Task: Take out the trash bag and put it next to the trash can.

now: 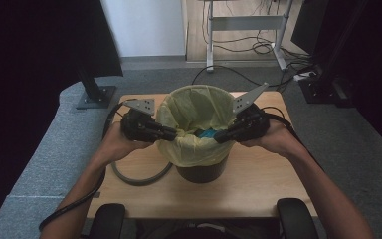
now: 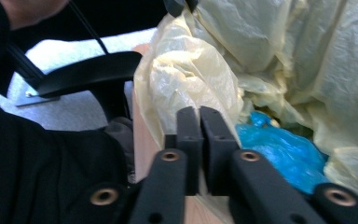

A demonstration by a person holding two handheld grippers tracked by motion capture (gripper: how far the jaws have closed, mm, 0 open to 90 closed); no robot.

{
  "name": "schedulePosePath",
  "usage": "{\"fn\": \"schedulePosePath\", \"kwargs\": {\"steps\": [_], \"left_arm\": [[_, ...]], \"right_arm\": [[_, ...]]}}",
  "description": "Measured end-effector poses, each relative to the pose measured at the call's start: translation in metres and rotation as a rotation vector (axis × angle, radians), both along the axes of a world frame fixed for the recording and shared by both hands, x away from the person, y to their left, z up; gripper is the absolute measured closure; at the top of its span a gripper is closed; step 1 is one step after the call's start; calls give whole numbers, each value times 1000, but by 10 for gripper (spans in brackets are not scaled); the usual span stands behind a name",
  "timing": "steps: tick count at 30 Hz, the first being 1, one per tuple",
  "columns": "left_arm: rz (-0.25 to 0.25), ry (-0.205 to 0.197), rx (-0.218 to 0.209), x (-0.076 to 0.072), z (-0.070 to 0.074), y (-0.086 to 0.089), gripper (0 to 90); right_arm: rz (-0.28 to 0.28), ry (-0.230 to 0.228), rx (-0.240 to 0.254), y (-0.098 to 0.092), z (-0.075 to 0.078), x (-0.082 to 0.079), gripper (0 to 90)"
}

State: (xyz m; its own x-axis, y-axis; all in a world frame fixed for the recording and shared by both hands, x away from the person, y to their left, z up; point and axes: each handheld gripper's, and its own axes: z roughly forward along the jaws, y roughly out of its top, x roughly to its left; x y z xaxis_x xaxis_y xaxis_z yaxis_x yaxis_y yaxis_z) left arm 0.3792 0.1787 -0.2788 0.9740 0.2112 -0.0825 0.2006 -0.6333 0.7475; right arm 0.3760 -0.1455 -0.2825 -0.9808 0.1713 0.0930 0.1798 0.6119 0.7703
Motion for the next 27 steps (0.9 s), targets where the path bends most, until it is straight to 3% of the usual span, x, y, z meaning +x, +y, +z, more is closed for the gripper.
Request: {"fn": "schedulePosePath", "kwargs": {"steps": [2,6,11,14,16,18,21,23,25,27], "left_arm": [[11,-4,-11,0,2,-2,691],[-26,16,-26,-2,5,-12,480],[-75,23,42,-4,1,-31,429],[-81,23,72,-4,-2,-38,545],[-101,56,61,-1,-1,-38,659],[-112,60,53,-2,1,-38,758],[-65,36,52,-1,6,-37,877],[-23,26,34,1,9,-34,891],[18,21,7,4,13,-31,893],[58,16,-22,8,17,-27,892]], "right_arm": [[-4,0,-6,1,1,2,892],[-30,-12,4,4,4,6,893],[-70,-54,18,6,11,10,893],[-96,-72,35,5,15,14,893],[-108,-80,38,5,16,16,893],[-110,-83,40,5,16,18,893],[-103,-79,45,5,16,18,890],[-96,-75,57,4,16,17,786],[-97,-68,62,5,16,16,578],[-79,-49,50,6,14,15,426]]}}
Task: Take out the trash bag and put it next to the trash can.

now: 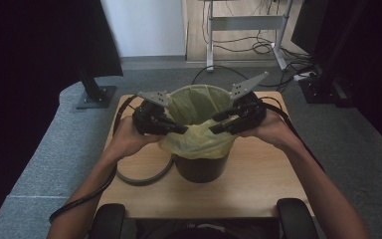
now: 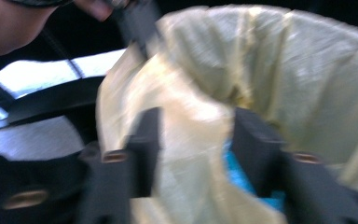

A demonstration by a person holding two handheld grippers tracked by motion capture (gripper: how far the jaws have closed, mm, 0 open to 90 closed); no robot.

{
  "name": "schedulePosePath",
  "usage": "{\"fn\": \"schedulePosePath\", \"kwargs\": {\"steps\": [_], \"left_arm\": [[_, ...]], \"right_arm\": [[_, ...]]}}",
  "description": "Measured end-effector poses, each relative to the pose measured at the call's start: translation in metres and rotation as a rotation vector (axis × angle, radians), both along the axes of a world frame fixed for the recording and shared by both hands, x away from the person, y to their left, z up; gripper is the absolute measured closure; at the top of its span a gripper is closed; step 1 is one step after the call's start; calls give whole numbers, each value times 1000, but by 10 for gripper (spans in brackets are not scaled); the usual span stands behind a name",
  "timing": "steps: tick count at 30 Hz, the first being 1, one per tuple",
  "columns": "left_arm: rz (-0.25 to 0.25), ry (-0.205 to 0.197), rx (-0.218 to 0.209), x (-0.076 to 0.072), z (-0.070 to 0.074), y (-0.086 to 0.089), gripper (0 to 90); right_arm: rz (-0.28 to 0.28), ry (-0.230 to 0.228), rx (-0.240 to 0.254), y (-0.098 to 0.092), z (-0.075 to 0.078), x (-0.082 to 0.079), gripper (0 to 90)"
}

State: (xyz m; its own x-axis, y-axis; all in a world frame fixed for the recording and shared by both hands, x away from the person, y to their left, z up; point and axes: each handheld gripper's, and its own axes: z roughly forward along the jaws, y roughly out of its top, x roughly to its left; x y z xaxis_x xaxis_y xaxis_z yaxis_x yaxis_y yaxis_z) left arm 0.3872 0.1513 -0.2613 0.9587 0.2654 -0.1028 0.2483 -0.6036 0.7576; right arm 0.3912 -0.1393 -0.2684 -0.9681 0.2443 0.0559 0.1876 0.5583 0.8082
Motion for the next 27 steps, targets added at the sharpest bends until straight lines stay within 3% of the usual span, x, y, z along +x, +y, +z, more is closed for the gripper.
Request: {"fn": "schedulePosePath", "kwargs": {"steps": [2,6,8,10,12,14,18,21,23,25,27], "left_arm": [[48,-13,-25,4,4,3,893],[126,-27,-58,13,10,10,893],[156,-36,-61,18,10,13,893],[185,-58,-29,22,9,13,893],[183,-50,-26,25,7,13,887],[158,-26,-36,27,5,13,762],[88,21,-72,24,7,13,481],[56,29,-32,19,7,8,358],[70,9,32,18,3,1,322],[105,-27,113,19,-1,-5,330],[131,-49,153,21,-3,-9,434]], "right_arm": [[-5,-3,-16,1,-3,-1,339],[-17,8,-19,-2,-7,1,366],[-30,10,-25,-5,-8,4,470],[-33,0,-30,-7,-10,6,658],[-48,-10,-37,-8,-11,8,794],[-73,-25,-39,-10,-11,12,872],[-150,-48,-36,-13,-8,20,890],[-190,-64,-35,-13,-4,28,891],[-213,-76,-31,-11,-2,32,891],[-222,-79,-22,-9,1,37,891],[-228,-84,-14,-6,4,40,891]]}}
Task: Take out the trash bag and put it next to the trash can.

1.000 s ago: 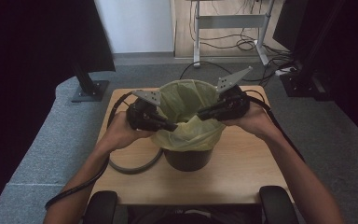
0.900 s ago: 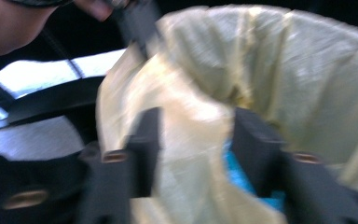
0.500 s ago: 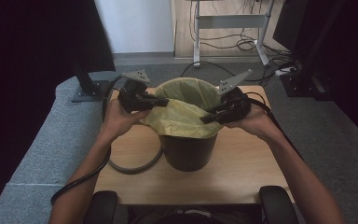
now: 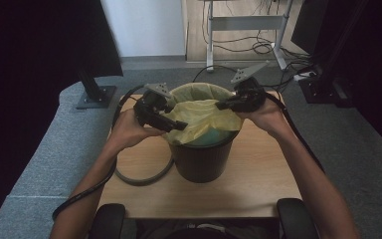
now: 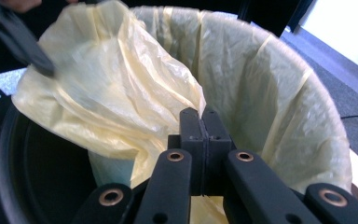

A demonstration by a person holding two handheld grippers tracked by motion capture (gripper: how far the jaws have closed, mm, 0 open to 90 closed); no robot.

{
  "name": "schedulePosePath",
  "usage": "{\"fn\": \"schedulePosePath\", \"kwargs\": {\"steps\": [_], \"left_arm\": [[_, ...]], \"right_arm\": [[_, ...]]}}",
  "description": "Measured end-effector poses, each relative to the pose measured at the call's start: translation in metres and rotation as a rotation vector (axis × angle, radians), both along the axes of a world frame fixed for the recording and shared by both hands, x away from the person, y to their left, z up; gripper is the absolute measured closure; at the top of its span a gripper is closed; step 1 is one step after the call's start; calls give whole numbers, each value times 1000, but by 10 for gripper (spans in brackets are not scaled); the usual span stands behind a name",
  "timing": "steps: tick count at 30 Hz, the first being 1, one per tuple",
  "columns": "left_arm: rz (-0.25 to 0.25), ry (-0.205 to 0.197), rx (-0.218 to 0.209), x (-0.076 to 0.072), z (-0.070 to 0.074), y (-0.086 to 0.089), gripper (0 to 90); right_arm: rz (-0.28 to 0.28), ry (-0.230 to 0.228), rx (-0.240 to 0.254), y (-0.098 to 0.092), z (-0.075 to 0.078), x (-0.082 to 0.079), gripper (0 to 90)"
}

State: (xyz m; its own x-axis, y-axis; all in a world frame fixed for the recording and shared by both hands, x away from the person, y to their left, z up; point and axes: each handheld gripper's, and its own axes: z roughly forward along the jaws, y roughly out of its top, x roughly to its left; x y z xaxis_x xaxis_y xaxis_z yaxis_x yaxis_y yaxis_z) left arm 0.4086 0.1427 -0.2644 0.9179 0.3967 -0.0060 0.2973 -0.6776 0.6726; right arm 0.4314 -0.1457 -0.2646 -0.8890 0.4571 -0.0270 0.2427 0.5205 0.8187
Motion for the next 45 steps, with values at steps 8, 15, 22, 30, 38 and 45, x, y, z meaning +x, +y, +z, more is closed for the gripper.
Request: {"fn": "schedulePosePath", "kwargs": {"steps": [8,15,22,30,38,45], "left_arm": [[36,-125,36,14,7,0,888],[122,-145,27,40,19,9,890],[183,-93,19,70,7,17,887],[285,4,16,96,-11,26,453],[241,84,75,102,-24,17,638],[292,3,61,95,-12,15,745]], "right_arm": [[35,24,-4,7,-1,2,868],[6,24,-25,6,-4,5,681],[-76,-21,-68,3,-7,16,656],[-235,-86,-100,-6,-18,38,298],[-249,45,-151,-5,-35,64,525],[-283,-44,-171,-4,-30,61,753]]}}
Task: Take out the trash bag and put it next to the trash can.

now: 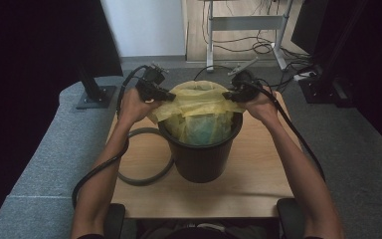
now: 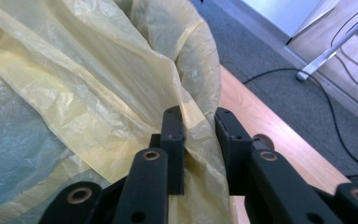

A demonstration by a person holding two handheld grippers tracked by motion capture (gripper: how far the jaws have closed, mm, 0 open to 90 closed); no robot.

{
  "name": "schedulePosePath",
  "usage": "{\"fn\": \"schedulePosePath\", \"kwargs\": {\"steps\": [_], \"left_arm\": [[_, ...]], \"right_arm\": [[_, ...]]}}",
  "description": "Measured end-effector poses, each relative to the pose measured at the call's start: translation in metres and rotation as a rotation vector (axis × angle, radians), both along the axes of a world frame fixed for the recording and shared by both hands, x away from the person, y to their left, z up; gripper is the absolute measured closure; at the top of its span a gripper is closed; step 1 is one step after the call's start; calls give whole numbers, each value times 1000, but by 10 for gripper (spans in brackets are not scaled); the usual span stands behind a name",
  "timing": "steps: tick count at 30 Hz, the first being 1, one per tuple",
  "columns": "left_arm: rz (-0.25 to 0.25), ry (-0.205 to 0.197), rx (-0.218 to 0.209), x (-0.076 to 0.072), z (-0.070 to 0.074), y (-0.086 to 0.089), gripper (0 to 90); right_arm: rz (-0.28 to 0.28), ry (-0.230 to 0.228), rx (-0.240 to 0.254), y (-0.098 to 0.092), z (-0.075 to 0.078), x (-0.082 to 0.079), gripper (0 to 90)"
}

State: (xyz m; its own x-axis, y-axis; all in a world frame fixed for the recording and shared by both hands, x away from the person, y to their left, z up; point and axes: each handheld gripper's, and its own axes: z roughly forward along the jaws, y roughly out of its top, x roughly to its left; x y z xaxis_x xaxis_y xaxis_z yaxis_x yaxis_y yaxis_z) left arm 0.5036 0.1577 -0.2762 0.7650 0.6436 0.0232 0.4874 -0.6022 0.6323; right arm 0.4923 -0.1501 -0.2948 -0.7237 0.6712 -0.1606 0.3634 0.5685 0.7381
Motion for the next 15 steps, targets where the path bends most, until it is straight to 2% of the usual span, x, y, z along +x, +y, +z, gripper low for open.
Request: {"fn": "schedulePosePath", "kwargs": {"steps": [3,4,5,6,10,12,15], "left_arm": [[2,-43,6,-5,7,-2,797],[-12,-55,1,-6,10,-1,816],[-25,-63,-20,-8,13,-1,877],[-33,-72,-21,-10,16,-1,880],[-81,-100,-39,-19,26,-3,881],[-128,-101,-100,-24,30,-3,880],[-202,-117,-146,-32,36,-8,878]], "right_arm": [[-4,-42,12,0,5,-3,797],[-2,-53,16,0,8,-4,828],[13,-64,26,-1,11,-6,872],[16,-78,33,-1,14,-8,873],[73,-63,85,-4,26,-14,877],[118,-42,138,-5,31,-18,877],[174,-21,202,-4,36,-23,877]]}}
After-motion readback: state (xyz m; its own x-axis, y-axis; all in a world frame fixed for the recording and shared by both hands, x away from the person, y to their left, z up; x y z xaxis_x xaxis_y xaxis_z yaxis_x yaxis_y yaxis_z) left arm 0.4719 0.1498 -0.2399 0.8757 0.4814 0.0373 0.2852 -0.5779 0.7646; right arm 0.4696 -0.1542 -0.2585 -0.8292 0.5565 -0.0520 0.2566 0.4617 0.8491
